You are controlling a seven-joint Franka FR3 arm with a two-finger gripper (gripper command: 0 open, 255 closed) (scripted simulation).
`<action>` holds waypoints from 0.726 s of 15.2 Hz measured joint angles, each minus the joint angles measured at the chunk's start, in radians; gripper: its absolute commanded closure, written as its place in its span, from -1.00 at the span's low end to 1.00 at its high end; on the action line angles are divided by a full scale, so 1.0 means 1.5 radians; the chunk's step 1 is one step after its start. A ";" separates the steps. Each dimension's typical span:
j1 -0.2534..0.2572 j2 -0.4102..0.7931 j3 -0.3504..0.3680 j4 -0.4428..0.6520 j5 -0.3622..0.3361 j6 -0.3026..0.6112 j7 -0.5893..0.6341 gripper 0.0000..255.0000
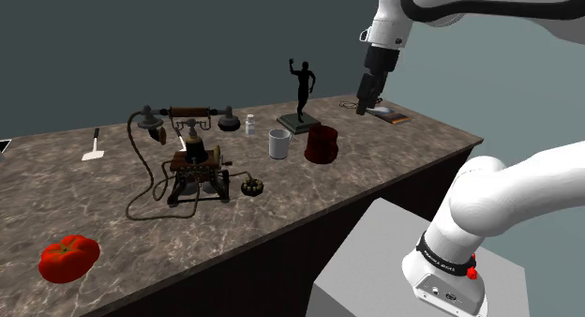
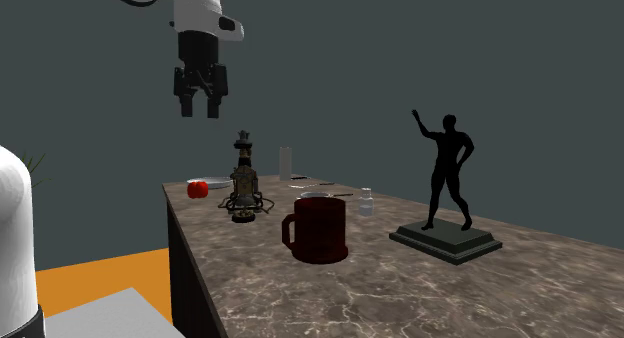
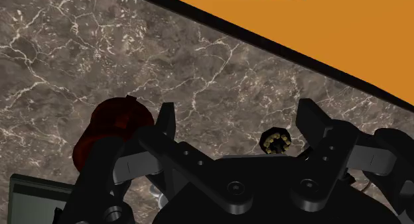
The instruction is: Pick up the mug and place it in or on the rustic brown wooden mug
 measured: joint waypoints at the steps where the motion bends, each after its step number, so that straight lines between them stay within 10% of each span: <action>1: 0.000 0.000 0.000 0.000 0.000 0.000 0.000 -1.00; 11: 0.005 0.208 0.023 0.049 -0.016 0.150 0.009 -1.00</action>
